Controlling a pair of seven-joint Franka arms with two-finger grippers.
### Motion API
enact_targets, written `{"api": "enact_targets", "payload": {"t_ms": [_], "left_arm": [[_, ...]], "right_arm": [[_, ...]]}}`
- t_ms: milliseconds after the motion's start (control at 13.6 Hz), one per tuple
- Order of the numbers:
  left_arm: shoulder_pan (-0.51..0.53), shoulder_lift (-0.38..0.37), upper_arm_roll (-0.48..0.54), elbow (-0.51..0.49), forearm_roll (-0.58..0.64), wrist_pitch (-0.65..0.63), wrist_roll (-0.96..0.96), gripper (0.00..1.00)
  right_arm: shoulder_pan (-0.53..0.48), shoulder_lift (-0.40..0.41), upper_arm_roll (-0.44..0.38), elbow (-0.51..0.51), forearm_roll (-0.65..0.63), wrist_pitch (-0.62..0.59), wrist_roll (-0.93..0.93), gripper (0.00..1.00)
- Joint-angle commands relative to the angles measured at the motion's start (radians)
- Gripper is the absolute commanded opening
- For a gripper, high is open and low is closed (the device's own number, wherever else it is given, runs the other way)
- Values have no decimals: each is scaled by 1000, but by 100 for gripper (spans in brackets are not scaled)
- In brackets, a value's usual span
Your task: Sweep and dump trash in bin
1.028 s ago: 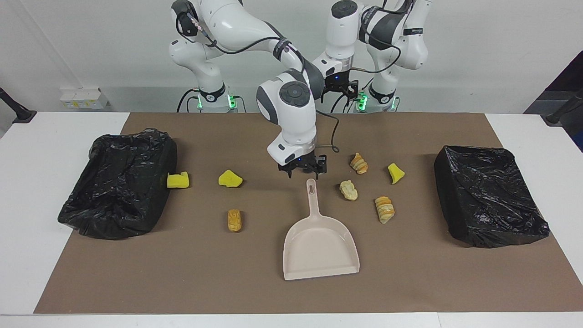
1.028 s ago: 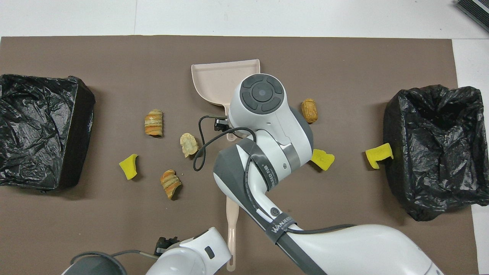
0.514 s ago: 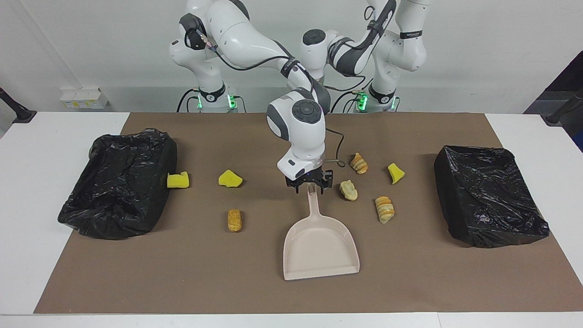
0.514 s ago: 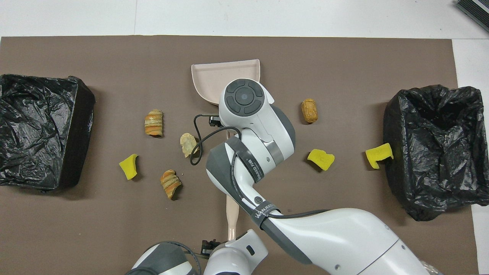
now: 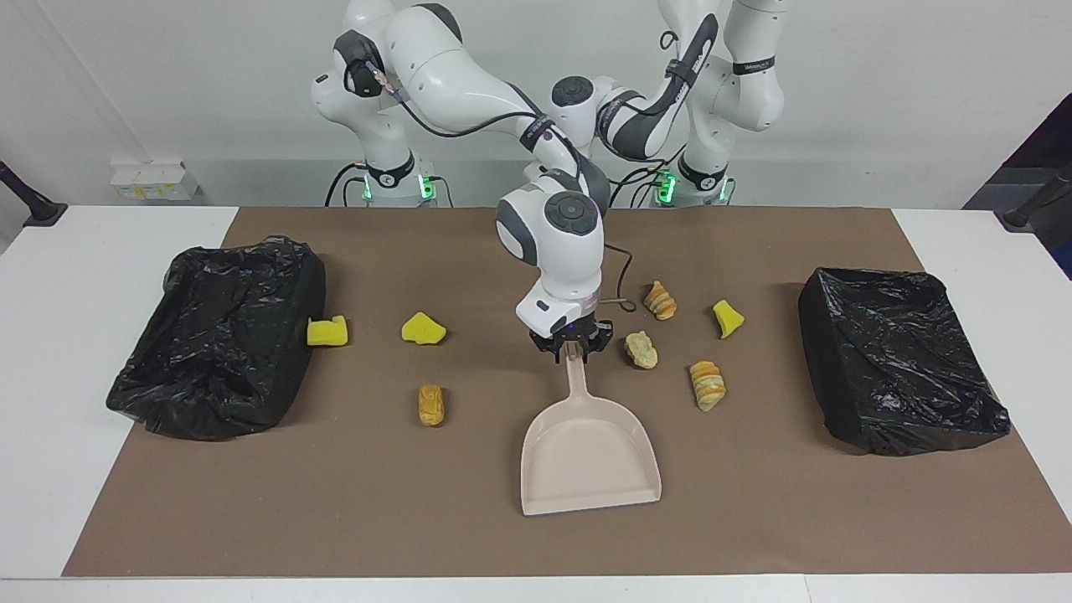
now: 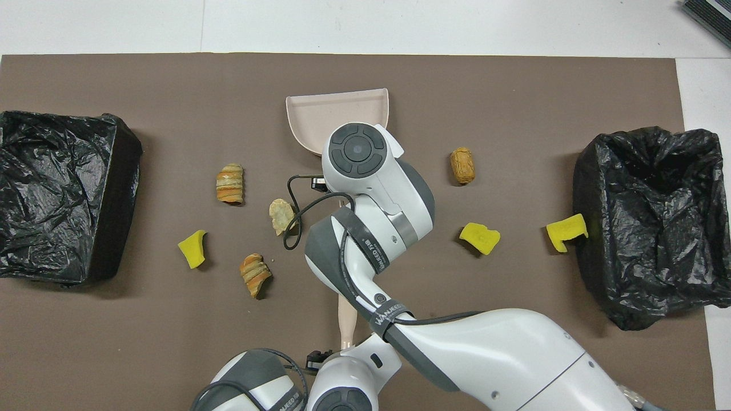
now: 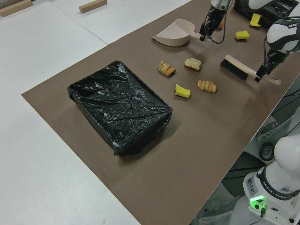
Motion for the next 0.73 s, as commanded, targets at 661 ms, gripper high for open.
{"api": "enact_targets", "payload": {"t_ms": [661], "left_arm": [[103, -73, 19, 99, 144, -247, 11, 0]], "right_arm": [[-79, -144, 2, -42, -19, -35, -395, 0]]}}
